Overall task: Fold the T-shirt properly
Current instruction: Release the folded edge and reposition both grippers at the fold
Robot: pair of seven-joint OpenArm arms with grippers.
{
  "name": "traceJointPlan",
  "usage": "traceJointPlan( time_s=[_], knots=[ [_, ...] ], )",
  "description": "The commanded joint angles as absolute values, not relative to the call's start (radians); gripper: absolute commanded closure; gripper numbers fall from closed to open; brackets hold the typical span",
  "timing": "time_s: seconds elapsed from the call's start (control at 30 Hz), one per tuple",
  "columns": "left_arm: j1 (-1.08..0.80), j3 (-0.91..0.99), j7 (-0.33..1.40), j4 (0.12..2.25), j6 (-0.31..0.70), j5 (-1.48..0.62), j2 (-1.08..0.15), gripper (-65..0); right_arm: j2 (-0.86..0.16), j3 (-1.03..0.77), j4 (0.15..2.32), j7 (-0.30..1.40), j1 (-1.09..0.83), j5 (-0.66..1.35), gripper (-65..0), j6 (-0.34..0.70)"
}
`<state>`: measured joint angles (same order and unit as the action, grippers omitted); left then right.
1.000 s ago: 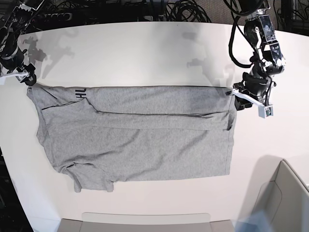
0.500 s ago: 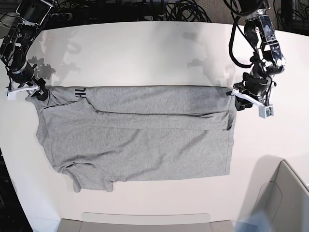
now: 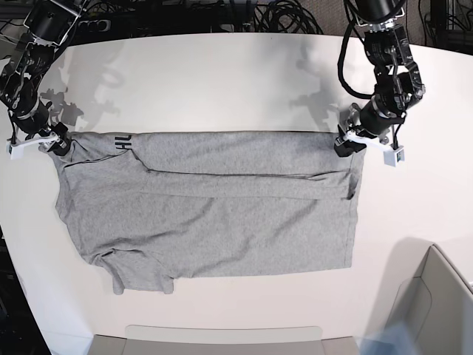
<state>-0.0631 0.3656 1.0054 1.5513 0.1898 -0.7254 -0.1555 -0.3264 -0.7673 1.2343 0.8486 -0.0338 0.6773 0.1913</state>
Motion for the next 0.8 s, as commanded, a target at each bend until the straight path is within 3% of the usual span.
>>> traceJointPlan(
  time_s=[0.0, 0.4, 0.77],
  knots=[
    [-0.033, 0.39, 0.989, 1.538, 0.2, -0.734, -0.174, -26.7, -0.346, -0.771, 1.25, 0.84, -0.024, 0.682, -31.2, 0.2],
    [-0.012, 0.455, 0.983, 1.434, 0.208, -0.702, -0.202, -26.6, -0.364, -0.773, 1.248, 0.84, -0.022, 0.682, -31.2, 0.2],
    [-0.008, 0.278, 0.978, 1.419, 0.211, -0.71, -0.197, -26.5, -0.364, -0.771, 1.244, 0.84, 0.007, 0.68, -31.1, 0.2]
  ],
)
